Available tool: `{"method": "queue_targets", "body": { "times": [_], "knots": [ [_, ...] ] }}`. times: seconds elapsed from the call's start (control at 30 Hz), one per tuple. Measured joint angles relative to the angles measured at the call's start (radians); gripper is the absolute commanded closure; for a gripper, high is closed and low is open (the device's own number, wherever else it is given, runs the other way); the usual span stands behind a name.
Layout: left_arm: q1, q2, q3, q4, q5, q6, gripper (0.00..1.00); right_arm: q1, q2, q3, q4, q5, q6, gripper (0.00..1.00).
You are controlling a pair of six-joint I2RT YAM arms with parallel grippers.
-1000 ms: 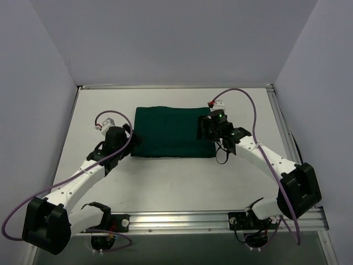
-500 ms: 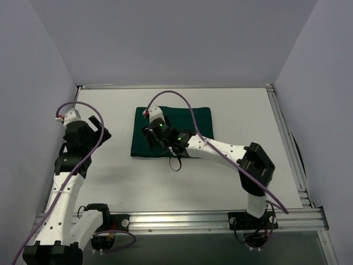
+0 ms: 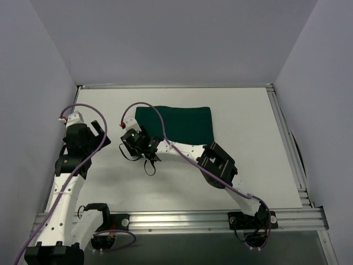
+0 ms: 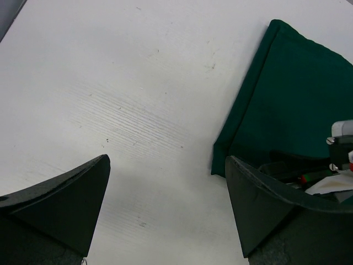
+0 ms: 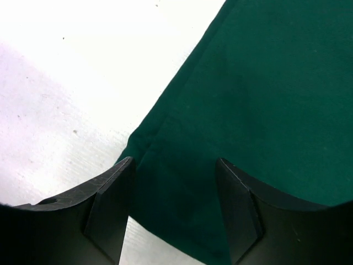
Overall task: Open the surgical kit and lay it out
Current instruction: Open the surgical kit at the center of the board.
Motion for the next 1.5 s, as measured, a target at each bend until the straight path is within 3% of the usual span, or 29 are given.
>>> {"method": "queue_targets", "body": {
  "times": [0.6,0.93,1.23,1.5],
  "knots": [
    [0.03,-0.003,0.0,0.0,0.005,0.007,0.06,0.036,0.076,0.03,-0.014,0.002,0.015,0.39],
    [0.032,-0.003,0.0,0.001,0.011,0.01,0.06,0.045,0.095,0.044,-0.029,0.02,0.019,0.41],
    [0.032,-0.003,0.0,0.001,0.013,0.011,0.06,0.045,0.095,0.044,-0.041,0.039,0.033,0.52],
    [0.032,-0.003,0.0,0.001,0.016,0.011,0.06,0.044,0.095,0.044,-0.048,0.041,0.046,0.7]
  ]
}}
